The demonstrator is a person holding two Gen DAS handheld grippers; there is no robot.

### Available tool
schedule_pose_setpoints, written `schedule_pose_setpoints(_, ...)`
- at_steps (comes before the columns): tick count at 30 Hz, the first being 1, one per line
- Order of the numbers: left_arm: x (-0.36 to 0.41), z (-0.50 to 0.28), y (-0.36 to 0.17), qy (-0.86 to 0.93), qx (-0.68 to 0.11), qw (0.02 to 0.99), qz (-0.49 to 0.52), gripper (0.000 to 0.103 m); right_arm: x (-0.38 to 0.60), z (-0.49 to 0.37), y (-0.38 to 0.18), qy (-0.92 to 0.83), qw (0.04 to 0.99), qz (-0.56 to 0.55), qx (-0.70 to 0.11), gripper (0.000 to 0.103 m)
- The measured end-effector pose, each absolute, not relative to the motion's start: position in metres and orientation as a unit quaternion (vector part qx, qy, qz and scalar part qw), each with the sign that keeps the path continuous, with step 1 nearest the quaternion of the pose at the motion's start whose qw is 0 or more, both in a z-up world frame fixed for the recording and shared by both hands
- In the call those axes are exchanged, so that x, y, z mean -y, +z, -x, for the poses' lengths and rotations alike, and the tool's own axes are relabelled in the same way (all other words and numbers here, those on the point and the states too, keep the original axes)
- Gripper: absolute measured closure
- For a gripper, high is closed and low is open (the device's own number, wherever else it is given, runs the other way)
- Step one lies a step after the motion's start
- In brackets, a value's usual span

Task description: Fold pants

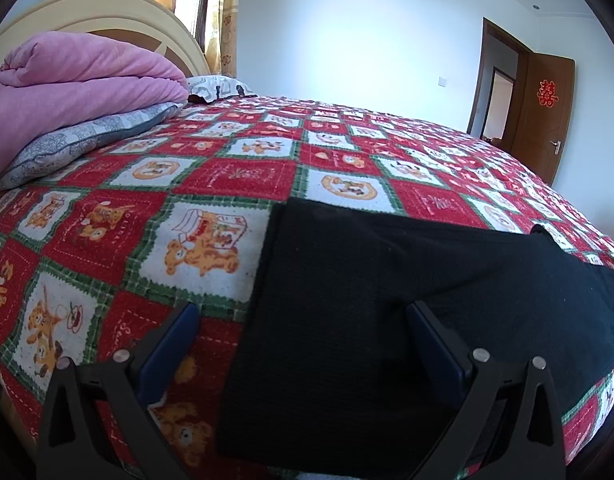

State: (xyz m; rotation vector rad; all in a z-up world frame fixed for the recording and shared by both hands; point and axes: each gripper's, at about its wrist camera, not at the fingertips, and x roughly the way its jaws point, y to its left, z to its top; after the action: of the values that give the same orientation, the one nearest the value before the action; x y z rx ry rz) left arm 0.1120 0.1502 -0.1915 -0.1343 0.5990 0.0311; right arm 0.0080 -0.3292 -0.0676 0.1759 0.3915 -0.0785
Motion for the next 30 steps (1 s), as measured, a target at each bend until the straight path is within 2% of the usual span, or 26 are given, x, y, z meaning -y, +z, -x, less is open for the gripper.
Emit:
schedule_pose_setpoints(17, -0.151, -0.112, -0.191, 0.015, -0.293, 0.954, 0.066, 0.0, 0.259, -0.042, -0.093, 0.027, 0.97, -0.046, -0.238, 0.092)
schedule_pose_setpoints(30, -0.151, -0.111, -0.192, 0.015, -0.292, 0.954, 0.066, 0.0, 0.193, -0.056, -0.118, 0.049, 0.962, 0.041, -0.266, 0.092)
